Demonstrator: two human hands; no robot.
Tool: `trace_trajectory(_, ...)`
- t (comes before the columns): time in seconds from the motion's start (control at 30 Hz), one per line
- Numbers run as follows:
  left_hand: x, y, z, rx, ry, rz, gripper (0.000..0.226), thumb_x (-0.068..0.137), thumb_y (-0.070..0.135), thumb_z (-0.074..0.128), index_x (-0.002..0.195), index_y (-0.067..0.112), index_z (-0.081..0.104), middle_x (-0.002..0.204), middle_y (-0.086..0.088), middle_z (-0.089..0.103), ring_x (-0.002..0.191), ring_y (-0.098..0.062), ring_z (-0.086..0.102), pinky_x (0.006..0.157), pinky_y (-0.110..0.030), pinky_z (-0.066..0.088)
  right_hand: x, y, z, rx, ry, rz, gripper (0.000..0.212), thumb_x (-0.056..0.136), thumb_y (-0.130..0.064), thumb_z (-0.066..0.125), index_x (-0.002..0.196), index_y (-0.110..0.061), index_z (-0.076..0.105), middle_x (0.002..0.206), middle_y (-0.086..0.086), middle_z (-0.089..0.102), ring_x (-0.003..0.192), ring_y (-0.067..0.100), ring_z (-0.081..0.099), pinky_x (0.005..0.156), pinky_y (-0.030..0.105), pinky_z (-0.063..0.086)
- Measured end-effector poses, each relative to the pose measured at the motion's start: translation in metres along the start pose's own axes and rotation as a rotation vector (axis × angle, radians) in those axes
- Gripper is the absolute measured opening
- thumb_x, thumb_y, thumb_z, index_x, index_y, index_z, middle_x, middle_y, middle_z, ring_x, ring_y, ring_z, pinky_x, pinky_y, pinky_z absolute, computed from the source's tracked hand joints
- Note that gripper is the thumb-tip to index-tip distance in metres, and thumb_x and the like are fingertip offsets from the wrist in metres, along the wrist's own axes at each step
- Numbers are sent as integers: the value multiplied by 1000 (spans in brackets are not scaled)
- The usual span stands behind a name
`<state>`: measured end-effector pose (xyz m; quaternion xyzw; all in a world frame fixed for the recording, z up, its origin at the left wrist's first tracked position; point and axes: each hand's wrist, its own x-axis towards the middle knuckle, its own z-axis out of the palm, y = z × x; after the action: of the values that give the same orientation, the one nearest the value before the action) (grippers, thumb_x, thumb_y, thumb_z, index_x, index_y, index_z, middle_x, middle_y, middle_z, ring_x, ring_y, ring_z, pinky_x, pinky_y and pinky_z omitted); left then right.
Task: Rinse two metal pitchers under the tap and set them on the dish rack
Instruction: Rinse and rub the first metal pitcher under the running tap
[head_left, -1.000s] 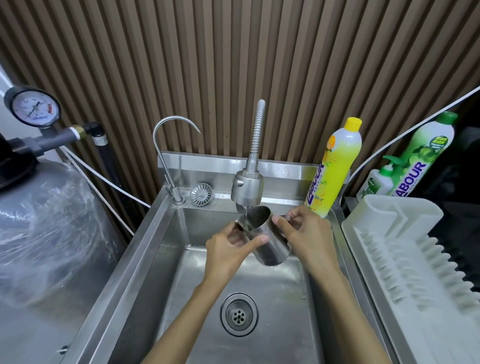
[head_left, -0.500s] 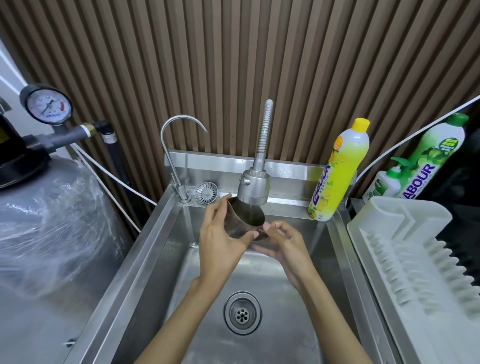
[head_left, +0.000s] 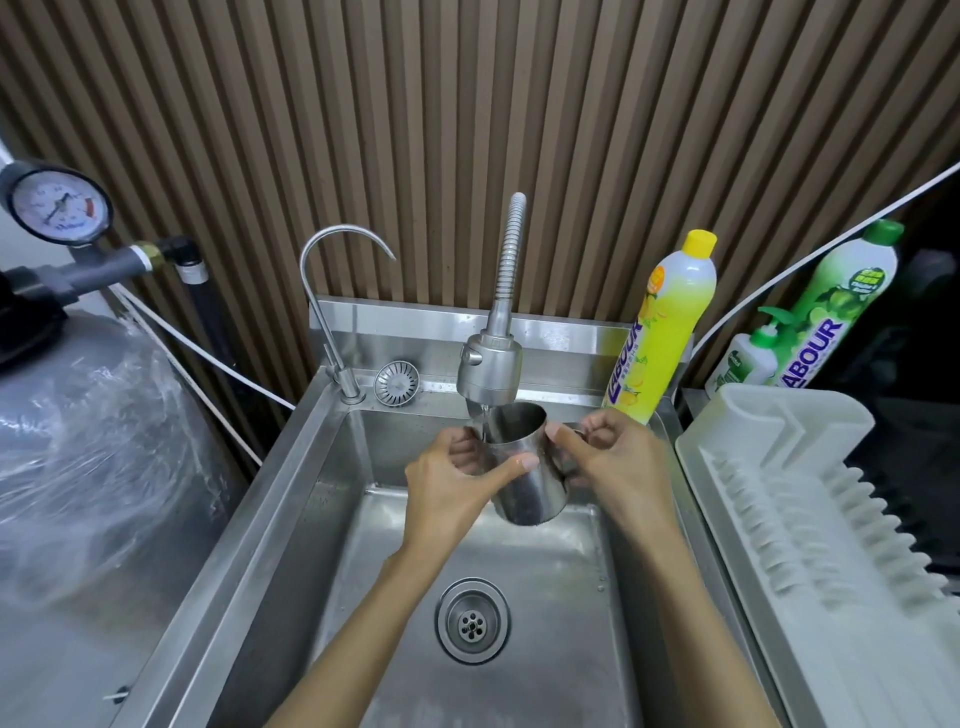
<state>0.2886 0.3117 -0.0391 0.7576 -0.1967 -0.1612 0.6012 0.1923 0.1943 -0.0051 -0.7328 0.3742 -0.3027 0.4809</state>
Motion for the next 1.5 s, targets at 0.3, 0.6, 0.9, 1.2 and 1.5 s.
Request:
trace_trajectory(0.3, 14, 8, -3, -100, 63, 155, 91, 59, 3, 84, 137, 21, 42, 115, 14, 59, 98, 18, 55, 91, -6, 38, 7, 5, 19, 391, -210, 0, 19, 82, -3, 66, 75, -8, 49, 98, 3, 71, 83, 1, 67, 78, 19, 51)
trace_trajectory(0.6, 2, 31, -27, 366, 130, 242, 71, 53, 40, 87, 112, 8, 63, 107, -4, 63, 101, -16, 56, 82, -14, 35, -17, 24, 37, 621, -364, 289, 13, 85, -13, 63, 79, -6, 54, 74, 10, 72, 70, 24, 72, 63, 33, 59)
trace_trajectory(0.9, 4, 12, -20, -4, -65, -81, 40, 52, 25, 90, 81, 21, 63, 81, 6, 71, 65, 10, 64, 66, -4, 50, -7, -1, 4, 145, -130, 139, 27, 75, -18, 76, 63, -14, 52, 63, 8, 64, 56, 22, 65, 57, 38, 58)
trace_trajectory(1.2, 4, 7, 3, -411, 19, 60, 73, 59, -17, 76, 117, 17, 46, 115, 5, 57, 110, -8, 56, 97, -13, 43, 0, -11, 2, 65, -168, -166, 24, 82, -8, 67, 71, -17, 48, 99, -4, 71, 84, 1, 66, 71, 8, 47)
trace_trajectory(1.5, -2, 25, -18, 215, 182, 400, 88, 55, 21, 89, 132, 5, 50, 112, 11, 48, 104, 2, 43, 81, 12, 21, -2, 24, 22, 729, -481, 206, 10, 89, -3, 53, 81, -7, 50, 86, 12, 71, 86, 25, 69, 86, 33, 55)
